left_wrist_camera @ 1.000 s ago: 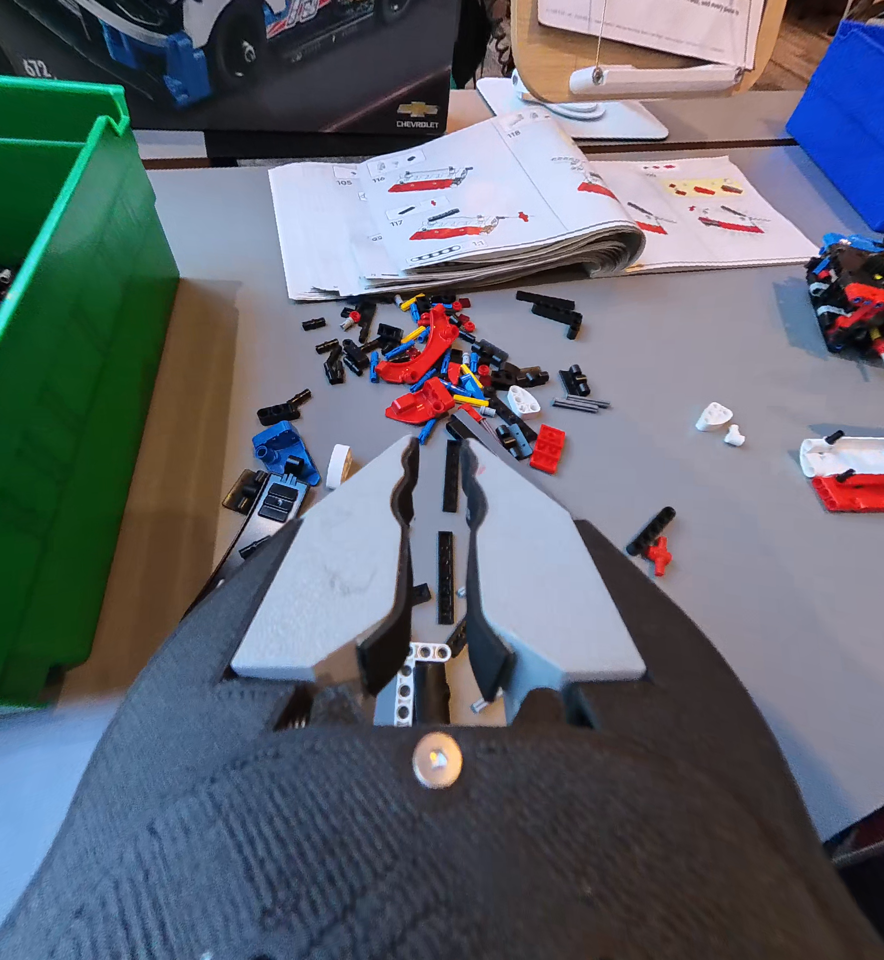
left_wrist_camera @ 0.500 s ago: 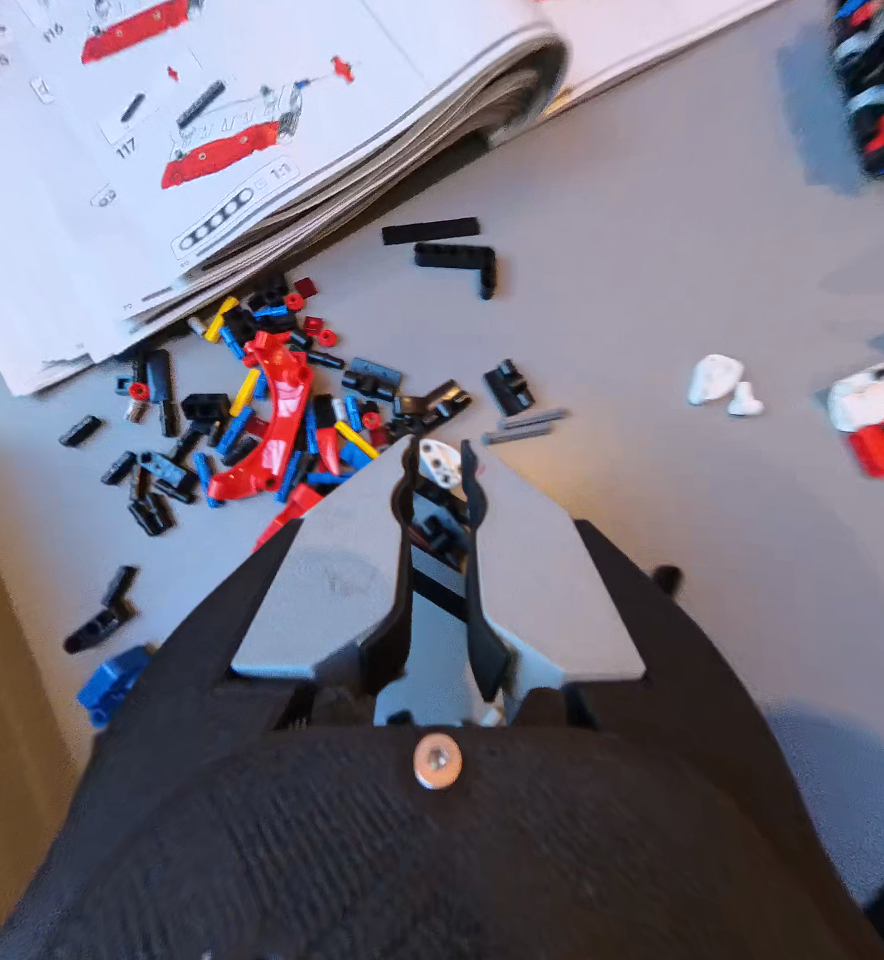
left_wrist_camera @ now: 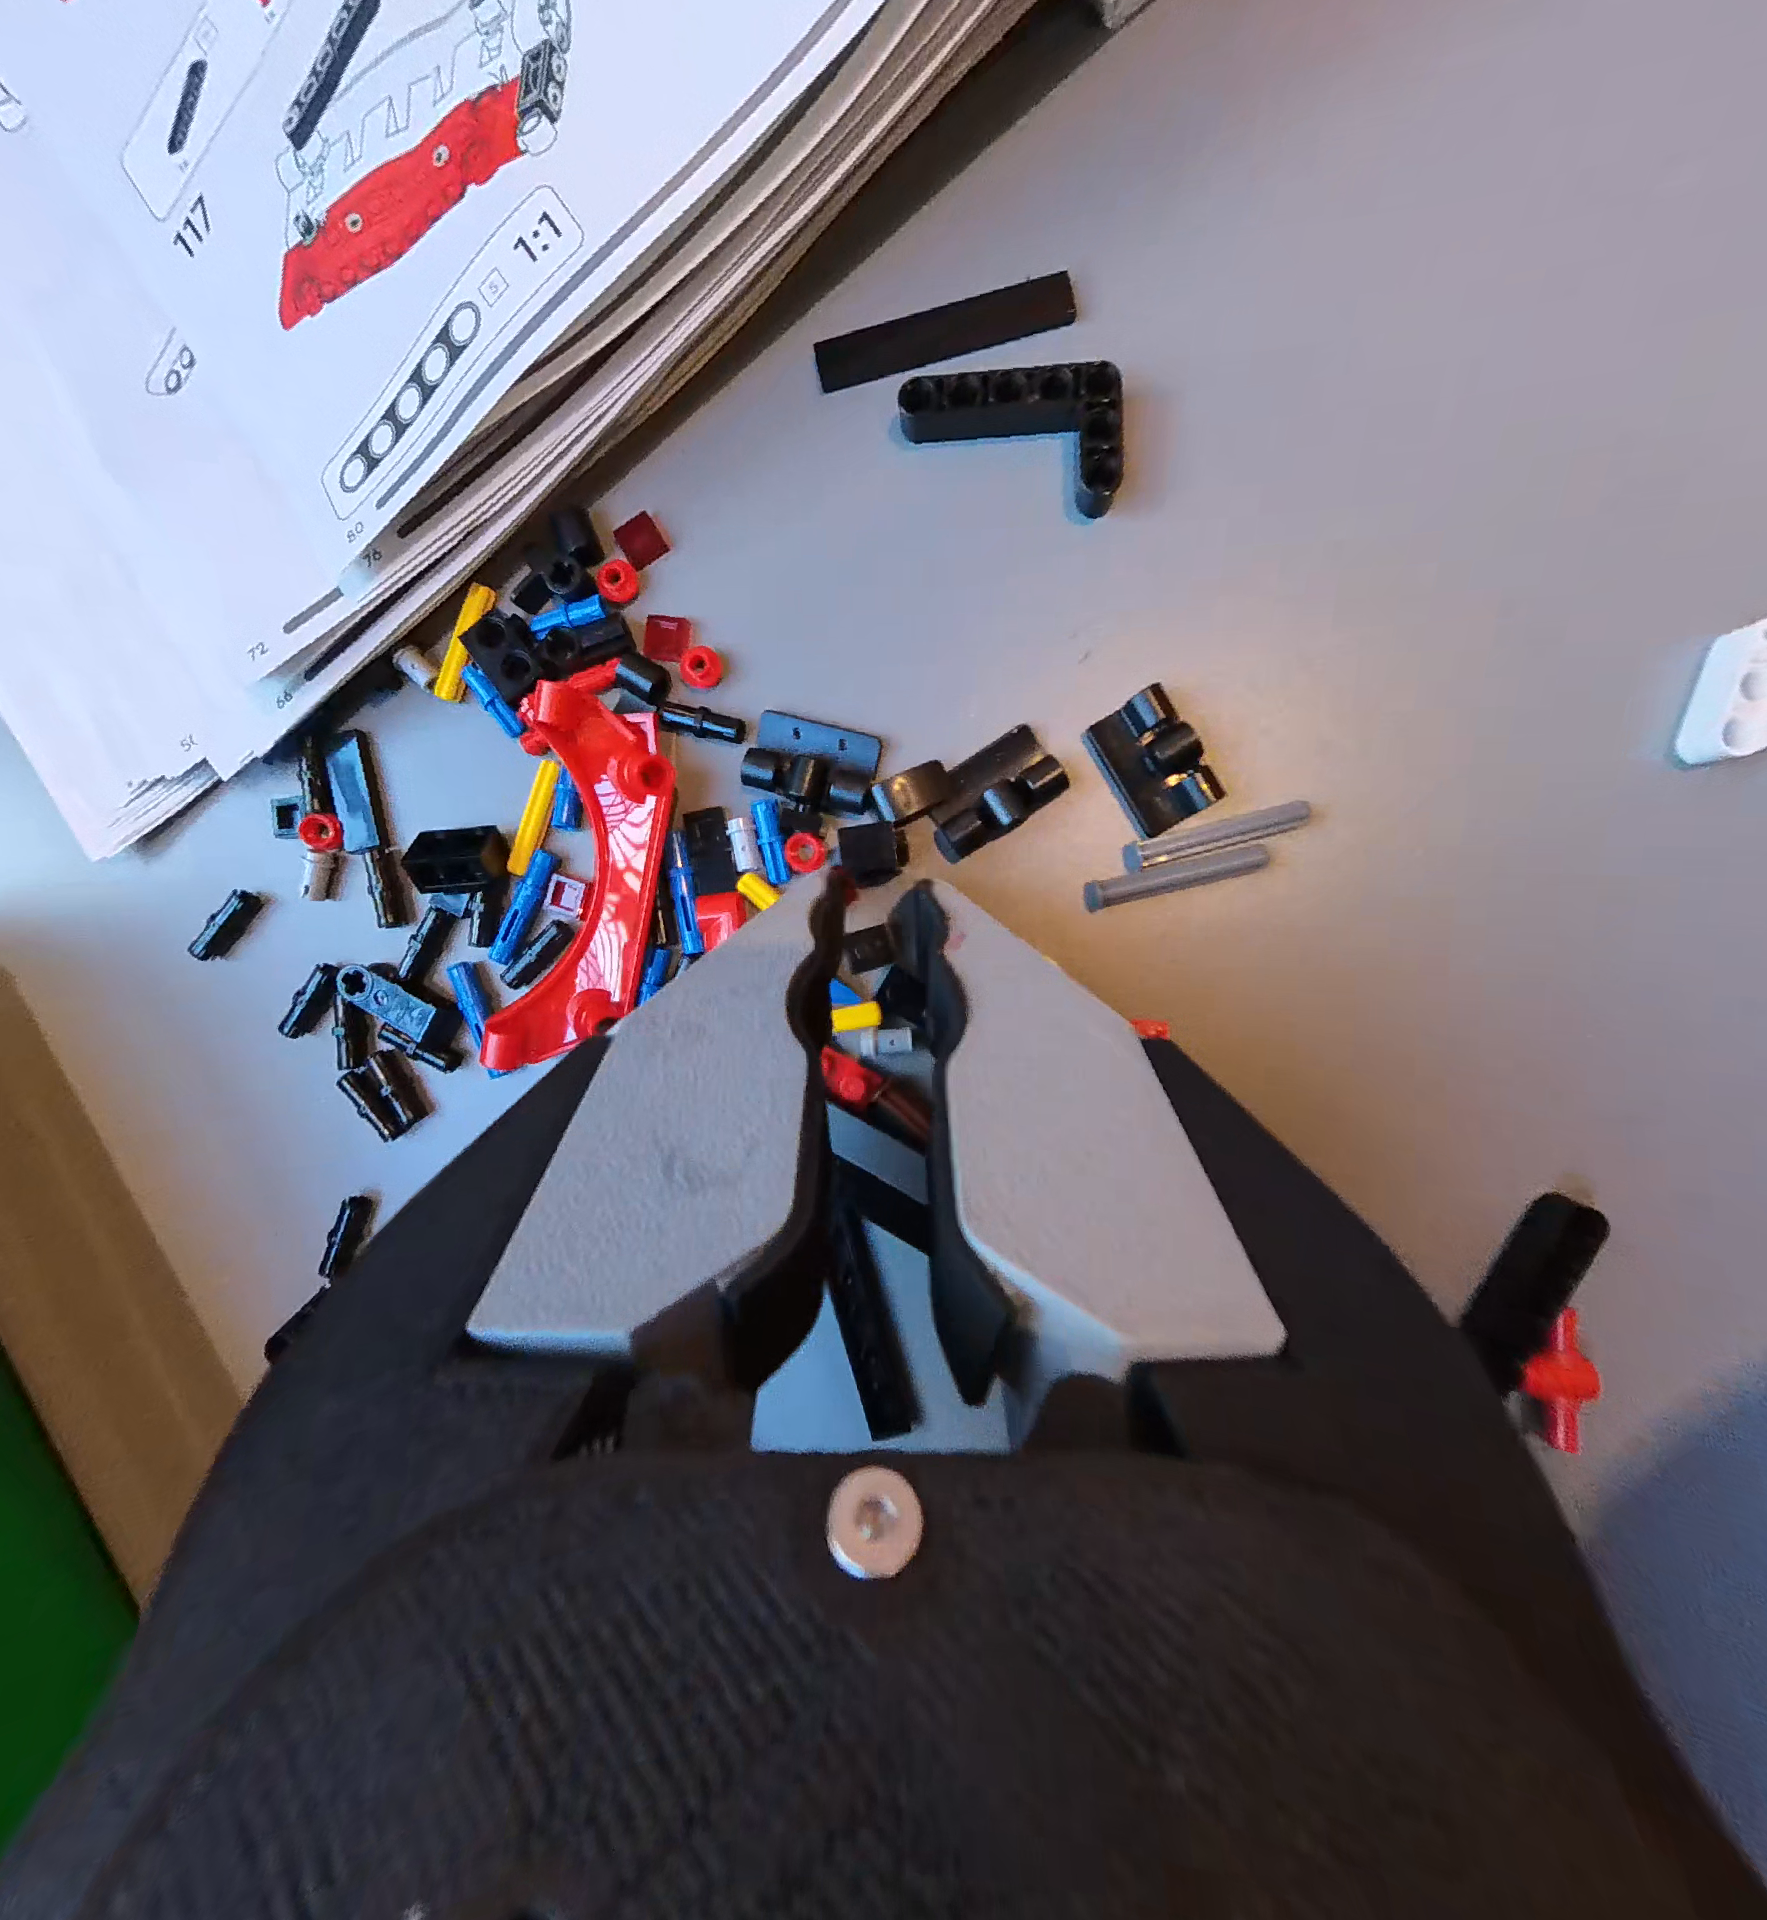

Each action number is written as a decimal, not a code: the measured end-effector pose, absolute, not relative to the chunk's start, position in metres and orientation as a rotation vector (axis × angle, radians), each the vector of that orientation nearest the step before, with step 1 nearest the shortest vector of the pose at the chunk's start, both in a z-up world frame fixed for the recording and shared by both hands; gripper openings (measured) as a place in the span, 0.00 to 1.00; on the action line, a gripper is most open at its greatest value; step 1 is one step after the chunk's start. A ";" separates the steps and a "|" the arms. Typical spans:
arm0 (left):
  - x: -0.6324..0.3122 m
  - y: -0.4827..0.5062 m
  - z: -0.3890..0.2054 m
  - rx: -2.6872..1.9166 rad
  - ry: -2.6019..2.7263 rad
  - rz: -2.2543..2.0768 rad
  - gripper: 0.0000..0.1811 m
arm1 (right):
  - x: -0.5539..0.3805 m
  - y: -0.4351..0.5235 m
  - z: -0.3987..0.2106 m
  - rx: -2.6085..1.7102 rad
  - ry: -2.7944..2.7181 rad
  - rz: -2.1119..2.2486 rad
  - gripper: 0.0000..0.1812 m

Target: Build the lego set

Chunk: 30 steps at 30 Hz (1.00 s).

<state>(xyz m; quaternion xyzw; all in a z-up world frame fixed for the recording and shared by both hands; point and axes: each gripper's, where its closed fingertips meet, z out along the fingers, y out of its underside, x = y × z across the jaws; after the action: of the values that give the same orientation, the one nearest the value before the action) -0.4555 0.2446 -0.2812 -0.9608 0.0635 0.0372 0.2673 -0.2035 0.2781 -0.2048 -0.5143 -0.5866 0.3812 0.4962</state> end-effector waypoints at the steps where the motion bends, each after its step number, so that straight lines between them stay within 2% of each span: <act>1: -0.455 0.245 -0.281 -2.583 0.184 0.113 0.05 | -0.203 0.278 -0.204 -1.247 -1.418 0.930 0.03; 7: -0.453 0.246 -0.274 -2.563 0.197 0.127 0.09 | -0.202 0.279 -0.203 -1.254 -1.403 0.954 0.03; 16: -0.453 0.253 -0.276 -2.562 0.228 0.081 0.06 | -0.202 0.278 -0.203 -1.248 -1.409 0.957 0.03; 21: -0.432 0.246 -0.246 -2.442 0.224 0.060 0.06 | -0.202 0.278 -0.203 -1.245 -1.413 0.954 0.03; 30: -0.288 0.243 -0.195 -2.021 0.081 -1.015 0.05 | -0.234 0.245 -0.174 -1.156 -1.577 0.952 0.07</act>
<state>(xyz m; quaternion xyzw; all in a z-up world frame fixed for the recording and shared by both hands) -0.2884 0.2429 -0.1946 -0.8082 0.0324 -0.4060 0.4253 -0.2338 0.2452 -0.1741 -0.4707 -0.6422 0.3874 0.4648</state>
